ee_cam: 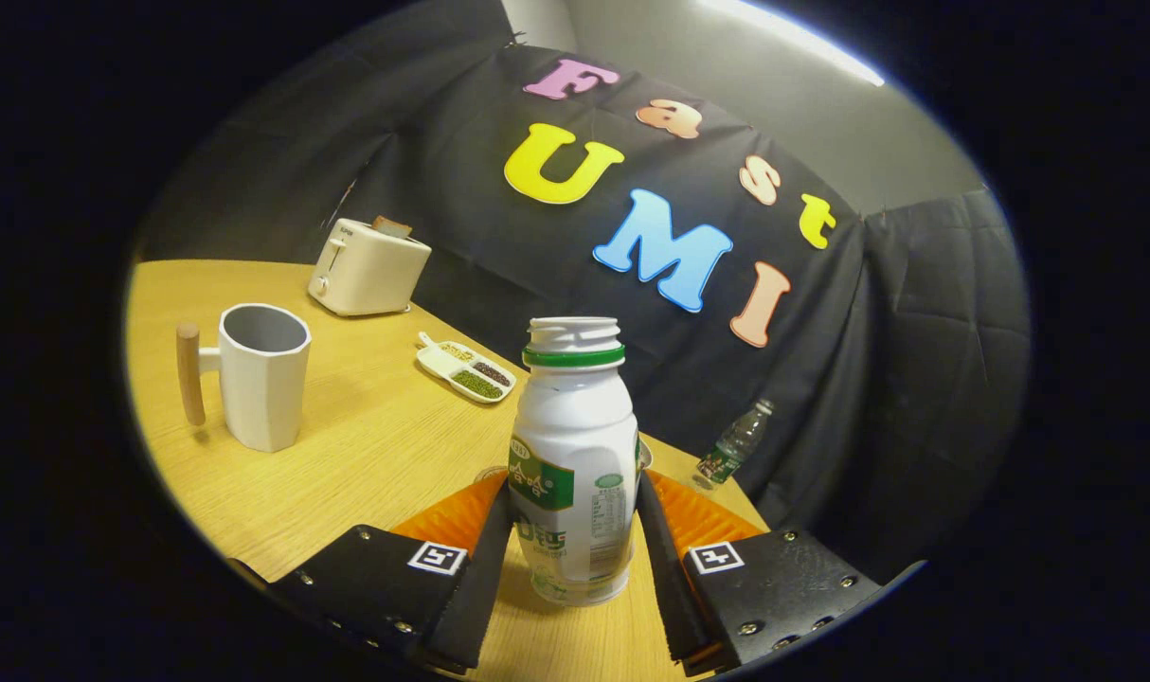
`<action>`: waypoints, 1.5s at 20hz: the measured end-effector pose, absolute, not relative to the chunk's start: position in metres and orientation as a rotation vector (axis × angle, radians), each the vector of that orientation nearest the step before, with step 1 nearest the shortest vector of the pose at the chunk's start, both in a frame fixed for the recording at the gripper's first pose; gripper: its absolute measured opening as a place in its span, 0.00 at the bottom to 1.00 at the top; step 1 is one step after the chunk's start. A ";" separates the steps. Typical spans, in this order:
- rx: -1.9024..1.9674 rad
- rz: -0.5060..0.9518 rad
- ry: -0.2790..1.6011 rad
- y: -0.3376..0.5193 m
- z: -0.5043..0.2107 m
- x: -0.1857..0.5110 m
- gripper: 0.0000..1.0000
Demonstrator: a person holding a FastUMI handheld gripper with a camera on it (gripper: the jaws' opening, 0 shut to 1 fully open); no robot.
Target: Take the bottle from table, then pour the juice into the cup, finally place the bottle on the coaster
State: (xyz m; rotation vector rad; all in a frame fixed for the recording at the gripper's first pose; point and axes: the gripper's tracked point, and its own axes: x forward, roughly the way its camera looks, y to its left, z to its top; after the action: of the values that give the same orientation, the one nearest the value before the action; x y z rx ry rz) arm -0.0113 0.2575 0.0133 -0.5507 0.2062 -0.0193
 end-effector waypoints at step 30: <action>-1.189 -0.089 0.190 0.356 0.018 -0.011 0.70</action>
State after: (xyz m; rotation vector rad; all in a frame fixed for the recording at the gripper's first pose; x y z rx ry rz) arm -0.0110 0.3555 0.0185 -1.1886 0.1903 -0.0895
